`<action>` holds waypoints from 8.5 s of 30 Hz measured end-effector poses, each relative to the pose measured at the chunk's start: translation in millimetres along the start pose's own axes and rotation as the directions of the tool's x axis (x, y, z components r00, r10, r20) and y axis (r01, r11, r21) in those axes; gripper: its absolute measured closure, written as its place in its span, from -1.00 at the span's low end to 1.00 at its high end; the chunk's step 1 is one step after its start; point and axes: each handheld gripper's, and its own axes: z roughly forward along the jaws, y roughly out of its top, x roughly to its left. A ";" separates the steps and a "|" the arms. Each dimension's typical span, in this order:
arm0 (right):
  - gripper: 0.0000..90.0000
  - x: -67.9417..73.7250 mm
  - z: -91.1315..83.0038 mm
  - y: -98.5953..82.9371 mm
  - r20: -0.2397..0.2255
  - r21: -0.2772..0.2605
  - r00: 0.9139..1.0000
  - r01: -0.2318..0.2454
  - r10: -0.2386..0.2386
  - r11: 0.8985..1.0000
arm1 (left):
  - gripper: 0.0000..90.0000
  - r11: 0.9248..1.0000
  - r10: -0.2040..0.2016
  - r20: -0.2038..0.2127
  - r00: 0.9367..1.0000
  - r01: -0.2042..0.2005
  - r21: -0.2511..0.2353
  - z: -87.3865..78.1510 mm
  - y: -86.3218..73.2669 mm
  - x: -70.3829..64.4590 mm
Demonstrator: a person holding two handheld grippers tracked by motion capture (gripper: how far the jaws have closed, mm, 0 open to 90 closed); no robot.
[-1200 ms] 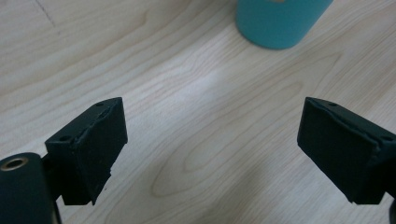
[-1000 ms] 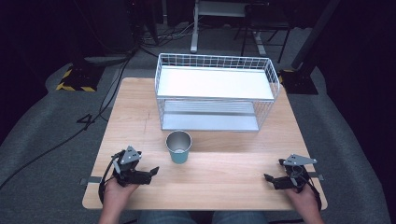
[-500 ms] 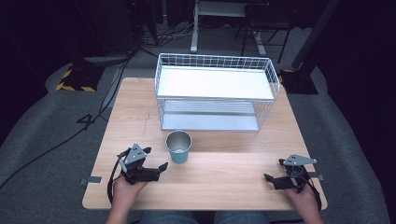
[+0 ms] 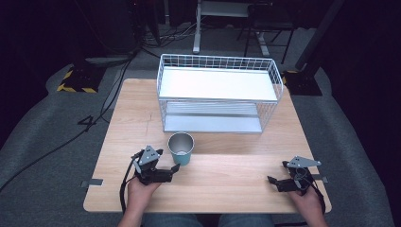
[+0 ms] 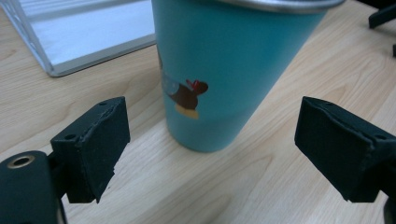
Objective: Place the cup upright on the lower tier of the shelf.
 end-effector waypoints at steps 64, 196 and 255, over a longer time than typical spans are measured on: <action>-0.83 -0.5 -0.1 0.0 0.018 -0.003 1.000 -0.017 0.018 1.000 | -0.53 1.000 0.002 -0.045 0.999 -0.003 -0.022 38.2 28.5 -11.9; -0.84 -0.5 1.9 2.0 0.035 -0.003 0.999 -0.030 0.030 1.000 | -0.67 0.984 -0.141 -0.229 0.963 0.110 -0.141 187.7 118.0 -6.2; -0.83 -5.9 7.0 6.9 -0.006 -0.003 1.000 0.006 -0.006 1.000 | -0.73 1.000 -0.016 -0.087 0.996 0.013 -0.028 -44.8 49.3 -19.9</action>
